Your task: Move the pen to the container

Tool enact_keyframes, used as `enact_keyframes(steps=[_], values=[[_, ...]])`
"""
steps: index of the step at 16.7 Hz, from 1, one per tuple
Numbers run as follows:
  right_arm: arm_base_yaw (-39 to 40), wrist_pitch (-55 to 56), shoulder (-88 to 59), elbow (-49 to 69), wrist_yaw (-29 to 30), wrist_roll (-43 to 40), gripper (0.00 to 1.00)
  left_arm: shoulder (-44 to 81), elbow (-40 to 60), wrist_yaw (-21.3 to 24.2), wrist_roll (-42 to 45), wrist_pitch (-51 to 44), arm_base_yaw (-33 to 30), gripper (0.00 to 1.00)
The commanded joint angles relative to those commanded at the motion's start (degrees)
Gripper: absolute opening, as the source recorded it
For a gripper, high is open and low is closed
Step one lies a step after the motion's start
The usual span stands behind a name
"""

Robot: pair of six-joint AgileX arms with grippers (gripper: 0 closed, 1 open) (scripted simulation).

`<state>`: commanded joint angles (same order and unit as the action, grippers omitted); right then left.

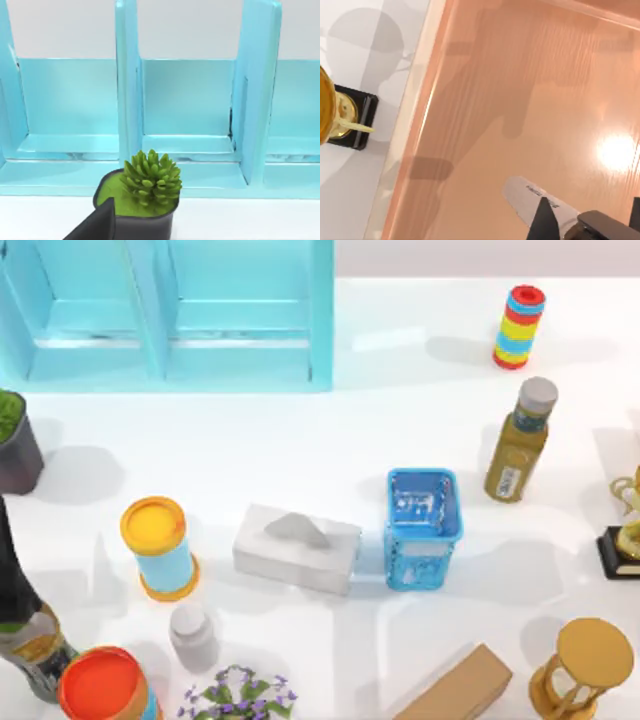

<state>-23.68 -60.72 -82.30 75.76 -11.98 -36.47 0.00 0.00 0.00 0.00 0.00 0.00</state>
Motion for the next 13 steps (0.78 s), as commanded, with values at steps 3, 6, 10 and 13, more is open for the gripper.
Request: enact_keyframes(steps=[3,6,10,13], values=[[0.00,0.00,0.00,0.00,0.00,0.00,0.68,0.00,0.00,0.00,0.00,0.00,0.00,1.00],[0.00,0.00,0.00,0.00,0.00,0.00,0.90,0.00,0.00,0.00,0.00,0.00,0.00,1.00],[0.00,0.00,0.00,0.00,0.00,0.00,1.00,0.00,0.00,0.00,0.00,0.00,0.00,1.00],[0.00,0.00,0.00,0.00,0.00,0.00,1.00,0.00,0.00,0.00,0.00,0.00,0.00,1.00]])
